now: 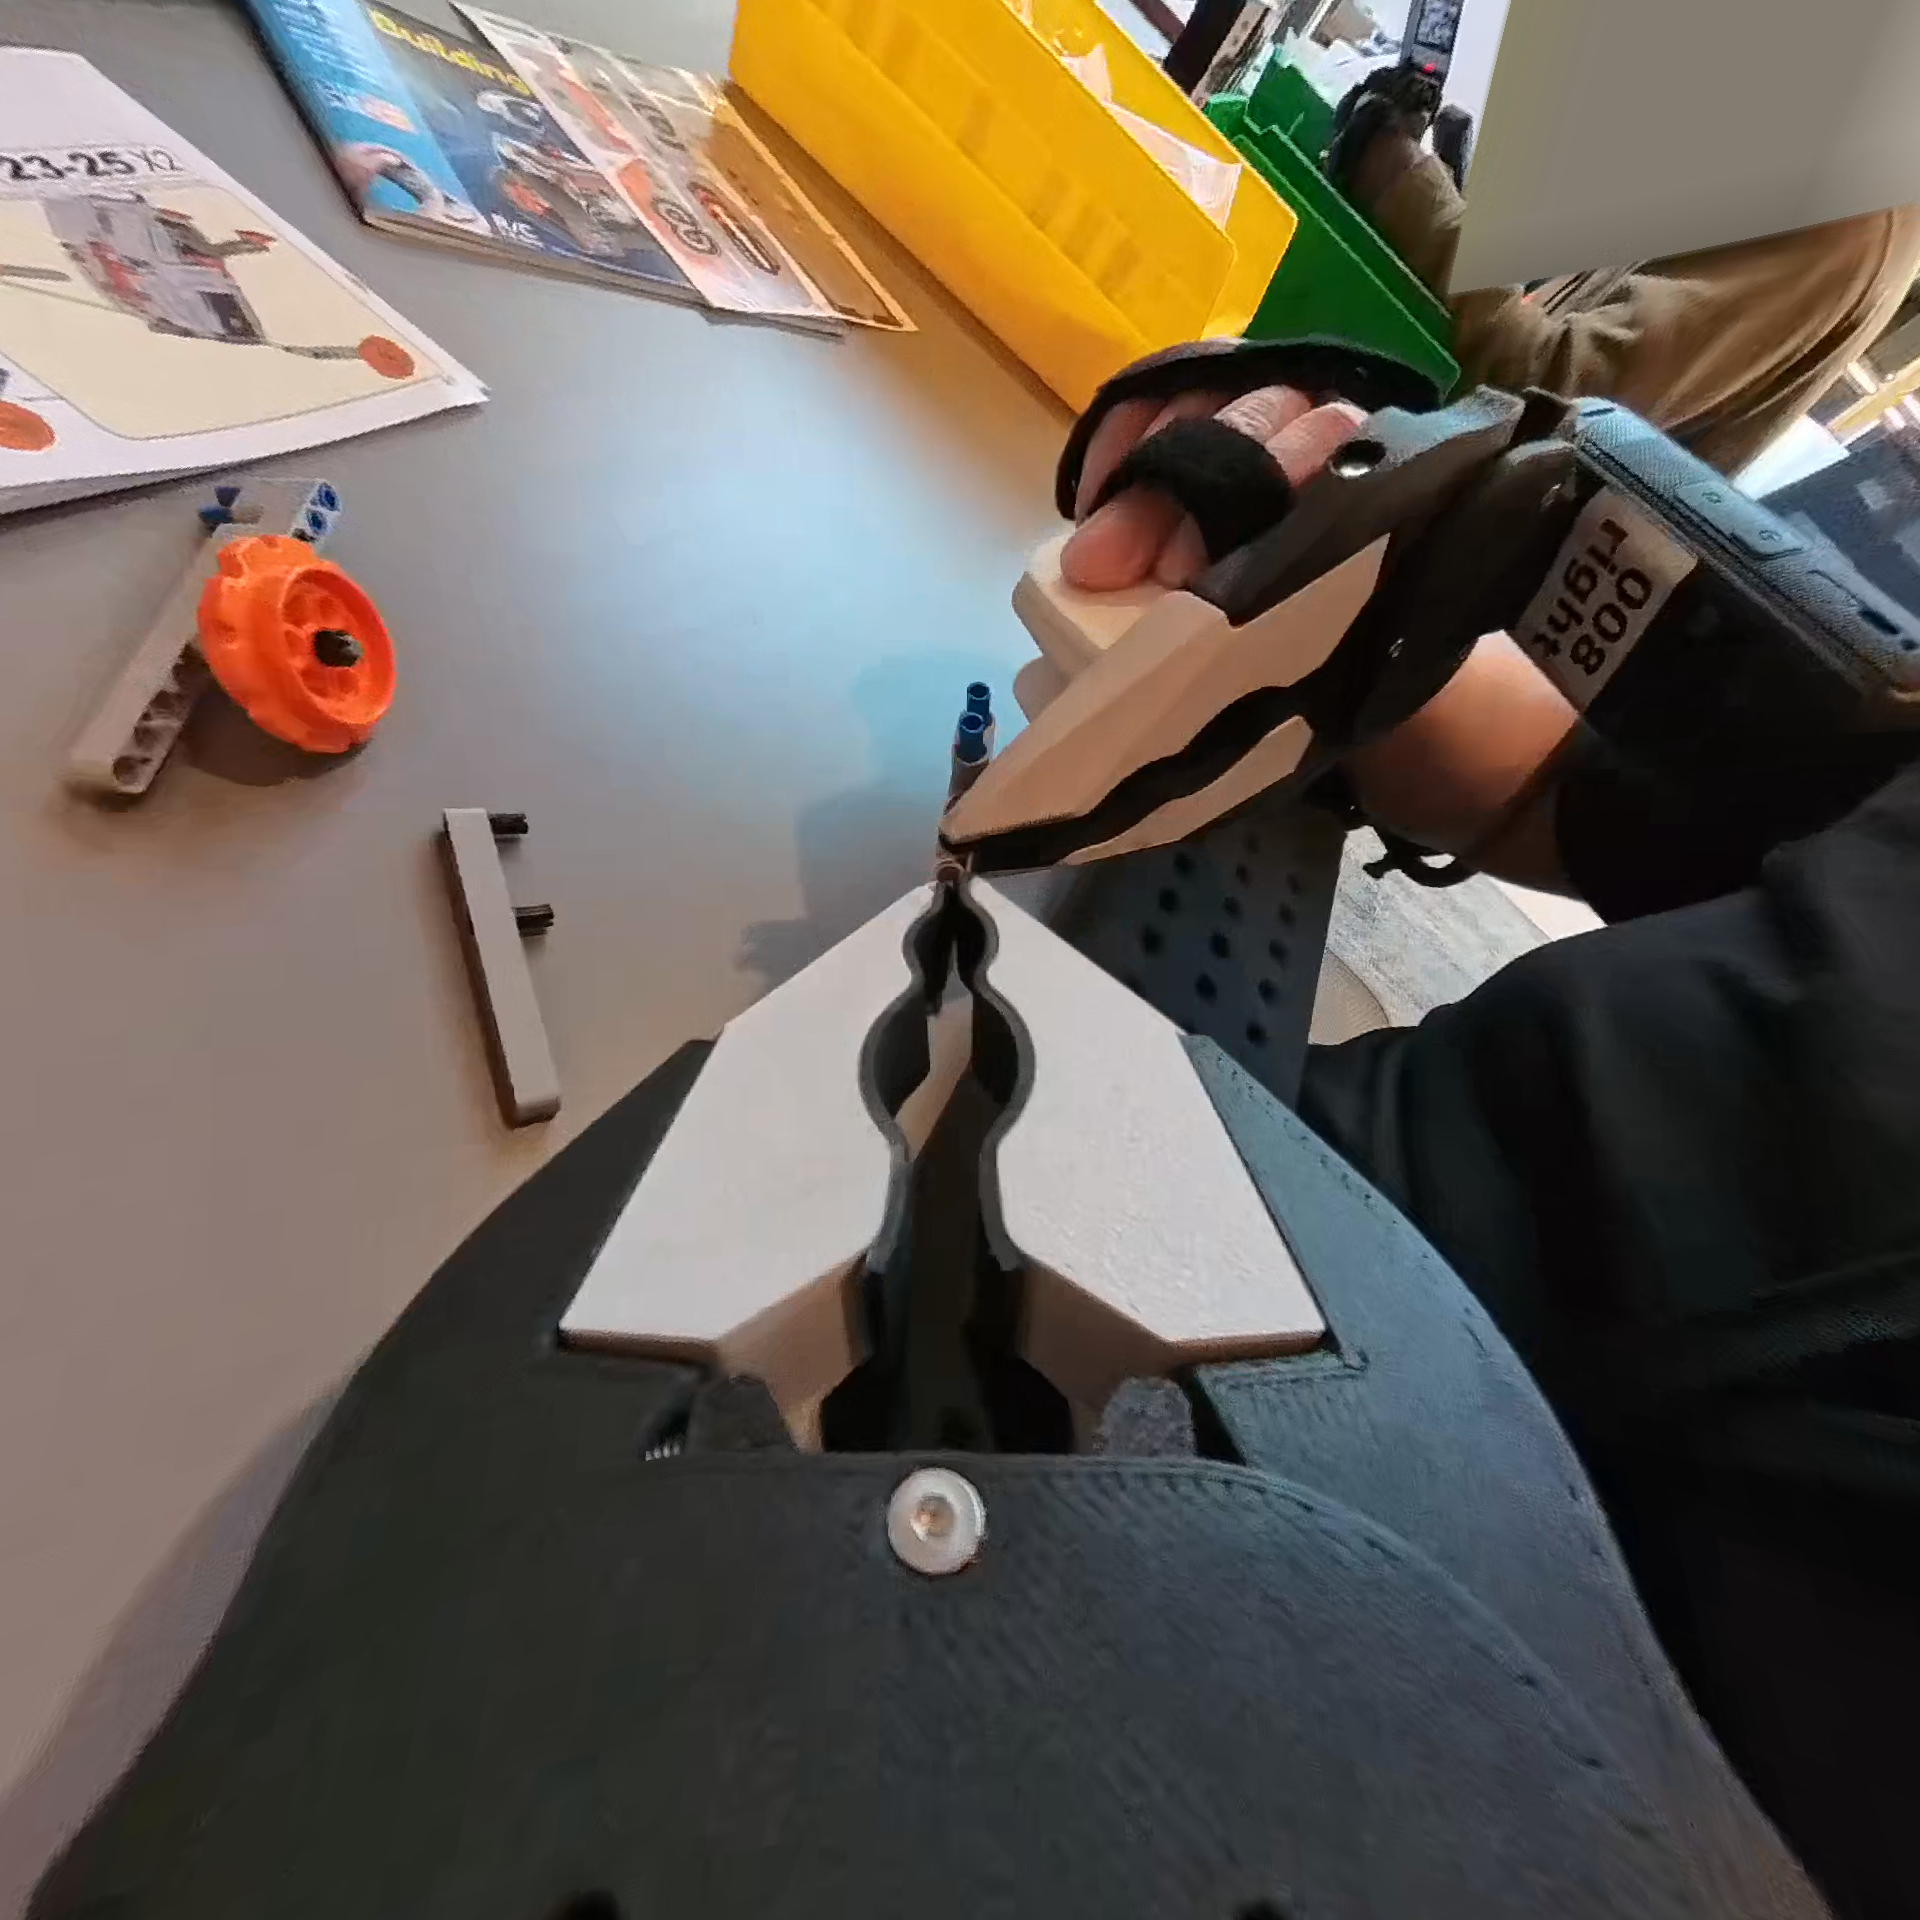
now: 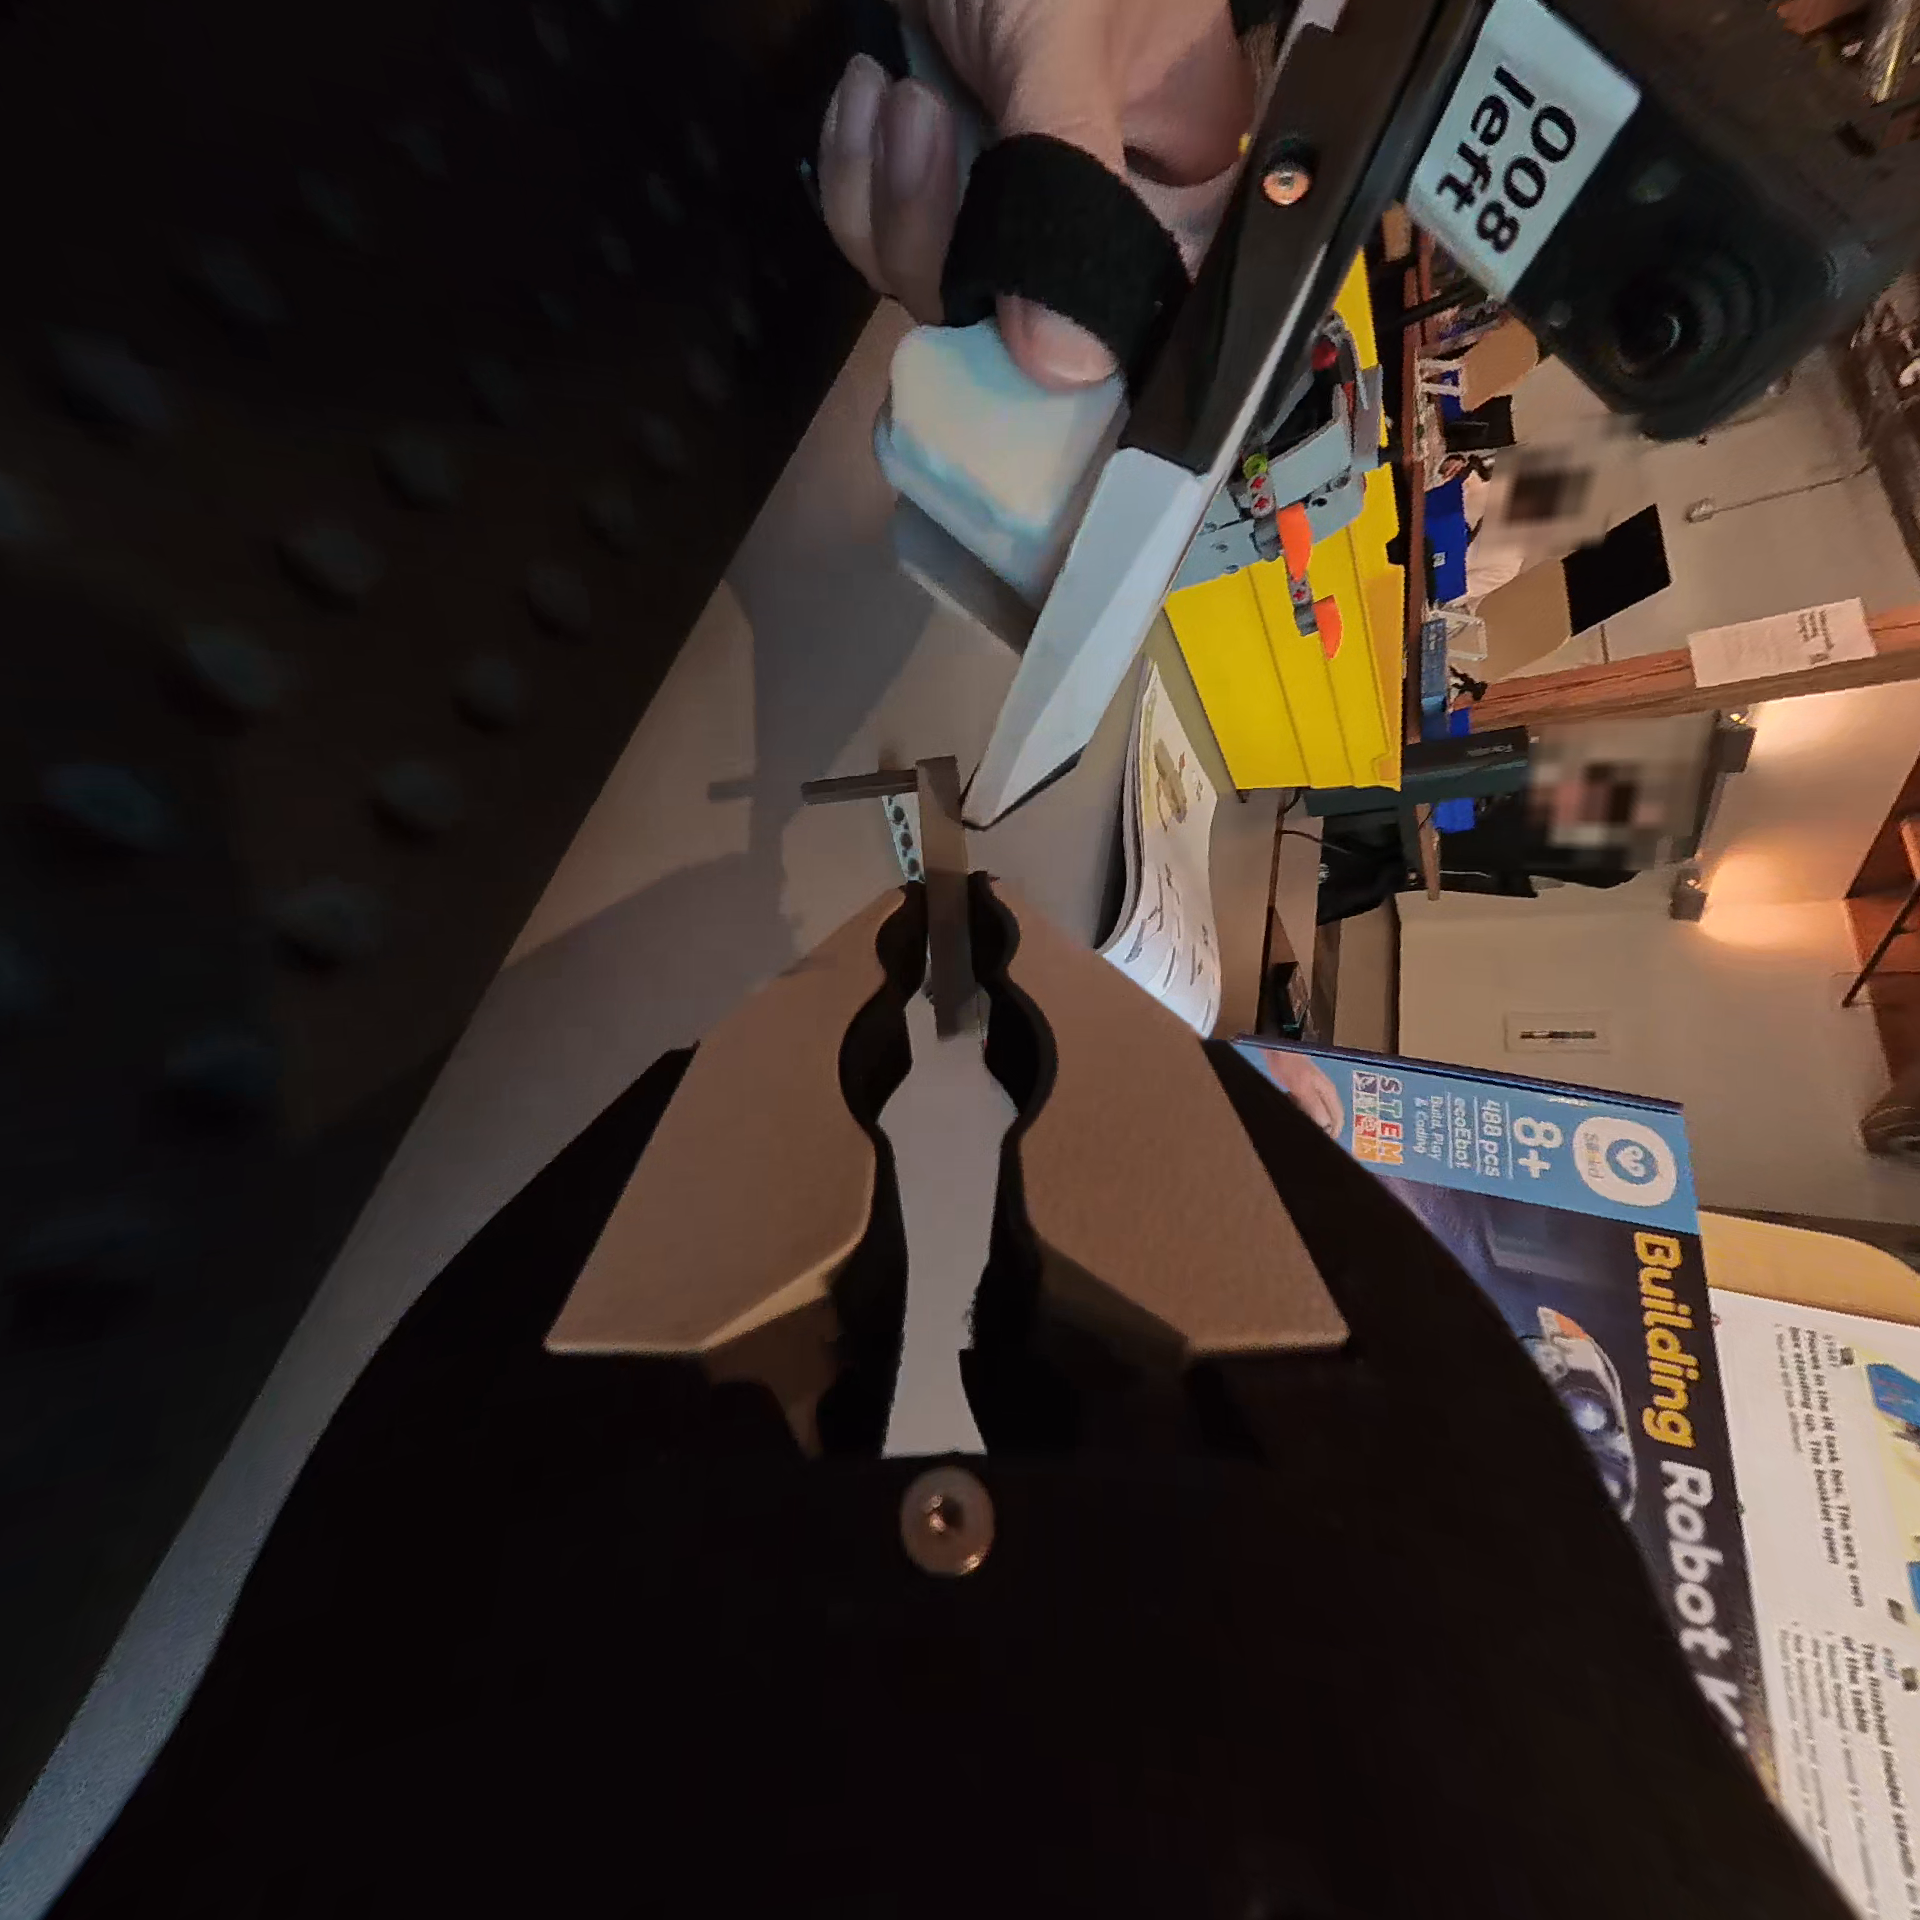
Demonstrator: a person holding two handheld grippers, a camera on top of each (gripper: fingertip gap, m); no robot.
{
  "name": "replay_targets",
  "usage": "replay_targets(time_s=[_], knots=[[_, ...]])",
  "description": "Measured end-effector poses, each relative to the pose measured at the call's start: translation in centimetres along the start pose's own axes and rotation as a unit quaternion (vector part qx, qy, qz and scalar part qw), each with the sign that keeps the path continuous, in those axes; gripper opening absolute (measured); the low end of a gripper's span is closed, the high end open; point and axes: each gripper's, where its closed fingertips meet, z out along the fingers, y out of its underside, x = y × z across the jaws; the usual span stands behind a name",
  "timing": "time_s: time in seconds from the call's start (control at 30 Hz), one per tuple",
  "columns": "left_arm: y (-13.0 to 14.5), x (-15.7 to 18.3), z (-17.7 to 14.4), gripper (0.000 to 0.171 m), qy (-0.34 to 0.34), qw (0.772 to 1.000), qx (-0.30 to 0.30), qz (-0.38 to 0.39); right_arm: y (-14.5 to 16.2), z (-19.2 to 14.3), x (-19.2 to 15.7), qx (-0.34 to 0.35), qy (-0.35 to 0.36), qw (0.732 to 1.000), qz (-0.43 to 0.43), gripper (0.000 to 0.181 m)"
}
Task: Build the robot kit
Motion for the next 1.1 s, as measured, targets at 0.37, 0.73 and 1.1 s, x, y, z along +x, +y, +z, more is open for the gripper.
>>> replay_targets(time_s=[0.37,0.73,1.1], knots=[[0.8,-0.2,0.5,0.013,-0.049,0.996,-0.063,0.046,-0.5,-0.4,1.2,0.014,0.033,0.999,-0.022,0.007],[-4.7,1.2,-2.8,0.005,0.044,0.984,0.173,-0.025,0.2,-7.6,12.9,0.252,0.23,0.823,0.453,0.041],[-6.2,3.0,-3.8,0.005,0.077,0.966,0.245,-0.029,-2.5,-2.1,10.4,0.367,-0.117,0.587,0.712,0.006]])
